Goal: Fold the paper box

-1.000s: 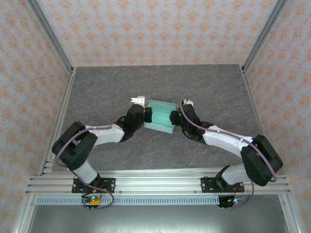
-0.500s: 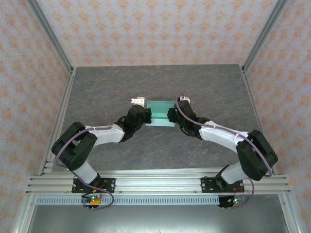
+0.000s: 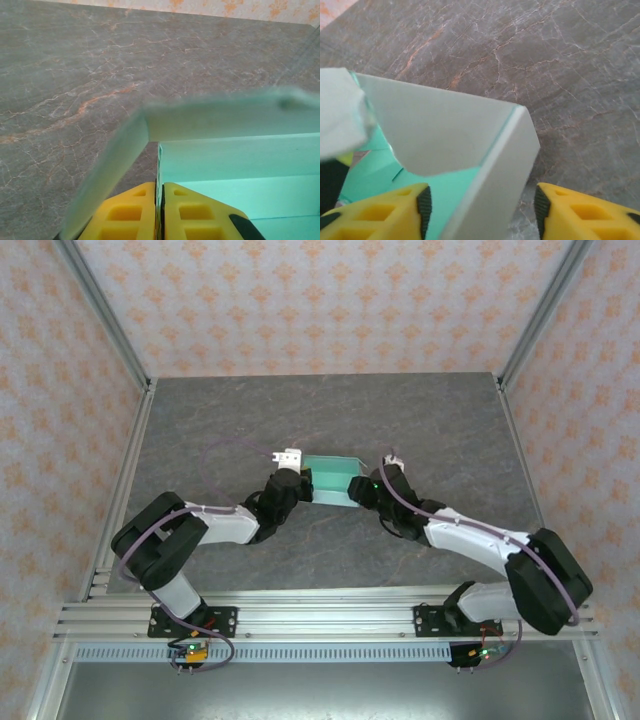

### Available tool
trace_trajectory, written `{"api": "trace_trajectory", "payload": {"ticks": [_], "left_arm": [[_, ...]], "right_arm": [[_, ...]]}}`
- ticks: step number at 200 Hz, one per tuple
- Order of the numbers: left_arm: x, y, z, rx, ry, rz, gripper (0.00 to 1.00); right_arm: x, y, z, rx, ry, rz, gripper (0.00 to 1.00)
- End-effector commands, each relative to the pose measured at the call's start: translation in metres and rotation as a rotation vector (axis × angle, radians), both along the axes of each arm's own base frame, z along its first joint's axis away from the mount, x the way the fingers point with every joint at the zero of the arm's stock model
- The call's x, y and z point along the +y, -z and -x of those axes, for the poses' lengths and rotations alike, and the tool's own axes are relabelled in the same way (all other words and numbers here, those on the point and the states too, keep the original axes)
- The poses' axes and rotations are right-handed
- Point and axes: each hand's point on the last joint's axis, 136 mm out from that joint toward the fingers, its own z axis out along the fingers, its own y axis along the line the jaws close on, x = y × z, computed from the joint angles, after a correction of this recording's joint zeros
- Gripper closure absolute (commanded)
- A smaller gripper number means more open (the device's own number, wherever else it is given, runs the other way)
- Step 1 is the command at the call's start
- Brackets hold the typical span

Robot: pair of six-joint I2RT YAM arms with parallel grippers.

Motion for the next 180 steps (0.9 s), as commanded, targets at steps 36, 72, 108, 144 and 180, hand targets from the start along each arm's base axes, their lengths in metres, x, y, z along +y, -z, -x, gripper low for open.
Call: {"api": "trace_trajectory", "payload": {"ticks": [36,72,108,144,180], "left_arm": [[0.028,0.045,0.012,0.07,-0.057,-0.2,0.9],[0.027,0.047,0.011,0.068,-0.056,-0.219,0.9],[0.024,0.057,0.01,0.087,-0.046,-0.23,0.9],[0.013,0.065,0.011,0.115,0.008,-0.221,0.82],[0.002,0.057,0.015,0.116,0.081,-0.196,0.56]], "right_arm": [[-0.037,-0.054,0.019,-0.039,0.193,-0.141,0.17],[-0.038,-0.06,0.01,0.168,0.33,-0.288,0.08],[0.01,-0.045,-0.009,0.507,0.399,-0.533,0.01],[0.025,-0.016,-0.018,0.64,0.448,-0.515,0.01],[0.005,0.026,-0.023,0.685,0.438,-0.196,0.01]]}}
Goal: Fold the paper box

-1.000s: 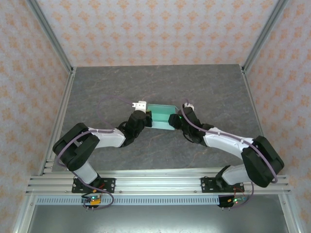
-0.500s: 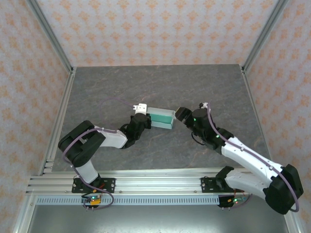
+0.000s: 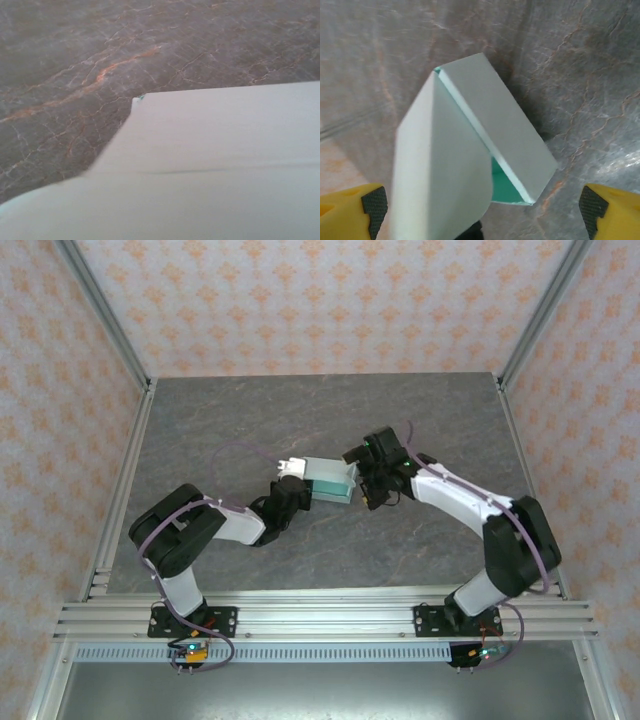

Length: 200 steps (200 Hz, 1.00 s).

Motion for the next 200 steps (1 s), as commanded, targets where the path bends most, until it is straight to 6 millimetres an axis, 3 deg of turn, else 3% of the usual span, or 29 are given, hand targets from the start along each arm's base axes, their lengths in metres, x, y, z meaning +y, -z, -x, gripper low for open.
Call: {"api": "trace_trajectory", "payload": {"ticks": [1,63,98,135,153,164,183,200], "left_arm": [[-0.007,0.014,0.013,0.075,0.075,-0.033,0.56],[-0.017,-0.01,0.036,0.096,0.183,0.067,0.51],[-0.014,-0.035,0.057,0.073,0.229,0.133,0.49],[-0.007,-0.059,0.076,0.047,0.286,0.131,0.48],[0.008,-0.08,0.064,-0.019,0.212,0.108,0.44],[0.021,-0.089,0.047,-0.019,0.141,0.131,0.42],[0.04,-0.081,0.01,0.077,0.035,0.171,0.42],[0.037,-0.067,-0.014,0.138,0.037,0.196,0.42]], "right_arm": [[-0.015,0.019,0.004,0.089,-0.073,0.161,0.01],[-0.022,0.072,0.006,0.17,-0.123,0.26,0.03],[-0.029,0.085,0.005,0.183,-0.131,0.311,0.03],[-0.026,0.085,0.001,0.172,-0.144,0.313,0.03],[-0.028,0.084,-0.001,0.162,-0.164,0.329,0.03],[-0.029,0.082,-0.001,0.152,-0.183,0.345,0.03],[-0.031,0.076,-0.002,0.132,-0.216,0.363,0.03],[-0.029,0.068,-0.004,0.11,-0.247,0.341,0.03]]}}
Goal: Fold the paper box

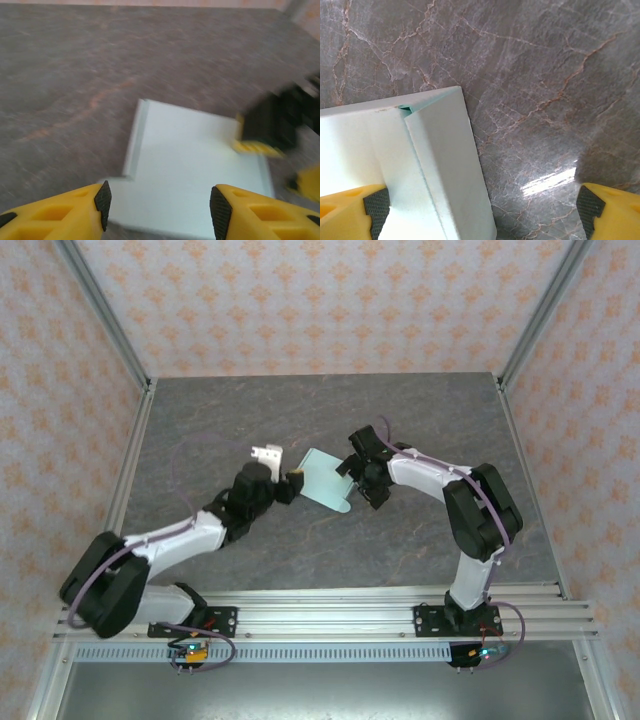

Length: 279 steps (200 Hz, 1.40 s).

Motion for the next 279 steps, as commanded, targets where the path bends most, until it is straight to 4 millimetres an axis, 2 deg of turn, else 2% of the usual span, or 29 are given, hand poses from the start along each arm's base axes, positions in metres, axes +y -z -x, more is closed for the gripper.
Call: {"api": "trace_trajectory", "payload": {"ticks": [1,15,36,62,87,112,140,142,146,169,200,235,279], "left_arm": [[0.007,0.021,-0.028,0.118,-0.038,0.02,0.42],[0.001,0.035,-0.042,0.164,-0.031,0.02,0.43],[-0.012,0.057,-0.053,0.238,-0.004,0.065,0.44],[-0.025,0.08,-0.057,0.304,0.027,0.107,0.45],[-0.027,0.1,-0.057,0.35,0.027,0.105,0.47],[-0.03,0.114,-0.054,0.391,0.042,0.118,0.56],[-0.023,0.122,-0.055,0.427,0.019,0.206,0.71],[-0.022,0.131,-0.054,0.447,0.012,0.205,0.71],[-0.02,0.137,-0.053,0.462,0.005,0.211,0.72],[-0.01,0.146,-0.052,0.491,-0.021,0.241,0.75],[-0.008,0.148,-0.051,0.493,-0.017,0.253,0.78],[-0.009,0.153,-0.052,0.506,-0.011,0.306,0.83],[-0.002,0.168,-0.052,0.541,-0.033,0.344,0.87]], "right_arm": [[-0.021,0.005,0.01,0.039,-0.044,0.092,0.03],[-0.019,-0.003,0.007,0.025,-0.06,0.054,0.03],[-0.016,-0.015,0.003,0.003,-0.089,-0.024,0.03],[-0.019,-0.019,0.003,-0.002,-0.125,-0.102,0.03],[-0.005,-0.025,0.002,-0.07,-0.231,-0.218,0.07],[0.004,-0.031,0.0,-0.121,-0.318,-0.285,0.07],[-0.002,-0.03,-0.009,-0.168,-0.306,-0.344,0.06],[-0.002,-0.03,-0.01,-0.169,-0.303,-0.349,0.06],[-0.004,-0.029,-0.011,-0.174,-0.297,-0.36,0.06],[-0.005,-0.03,-0.018,-0.218,-0.281,-0.437,0.05],[0.01,-0.036,-0.024,-0.273,-0.315,-0.55,0.06],[0.019,-0.038,-0.038,-0.326,-0.325,-0.596,0.09],[0.017,-0.026,-0.049,-0.319,-0.282,-0.583,0.11]]}}
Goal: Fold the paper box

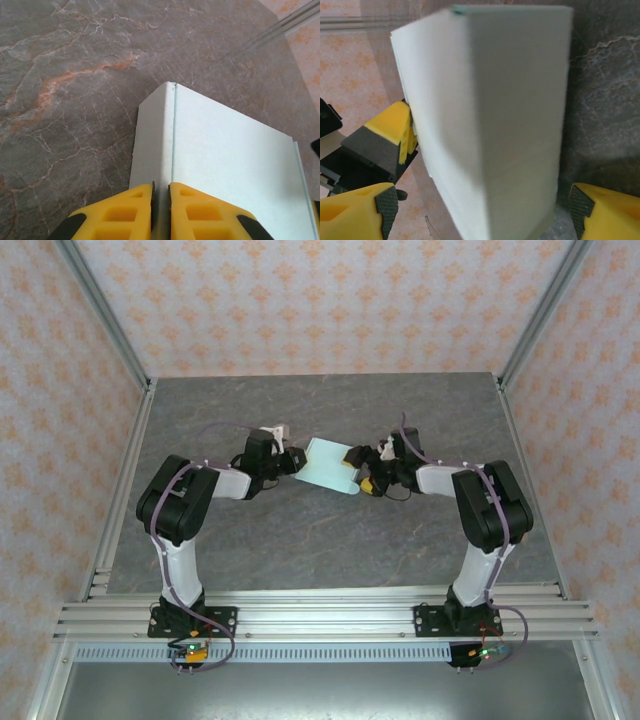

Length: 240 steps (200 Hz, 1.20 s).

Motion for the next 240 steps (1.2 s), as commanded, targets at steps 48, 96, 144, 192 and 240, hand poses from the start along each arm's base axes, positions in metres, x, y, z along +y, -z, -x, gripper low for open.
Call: {"api": "trace_trajectory", "payload": {"ticks": [48,96,144,192,240], "left_arm": [[0.022,0.077,0.04,0.252,-0.031,-0.065,0.87],[0.016,0.059,0.036,0.22,-0.009,-0.031,0.83],[0.012,-0.028,0.034,-0.122,0.045,0.022,0.62],[-0.004,-0.095,0.085,-0.562,0.329,-0.391,0.49],[-0.023,-0.081,0.128,-0.776,0.535,-0.737,0.37]], "right_arm": [[0.007,-0.004,-0.017,-0.043,0.017,-0.053,0.12],[0.021,-0.032,-0.043,-0.093,0.069,-0.215,0.36],[0.014,-0.054,-0.036,-0.012,0.134,-0.232,0.49],[0.008,-0.054,0.009,0.217,0.087,-0.157,0.52],[-0.003,-0.059,0.06,0.469,0.02,-0.072,0.55]]}}
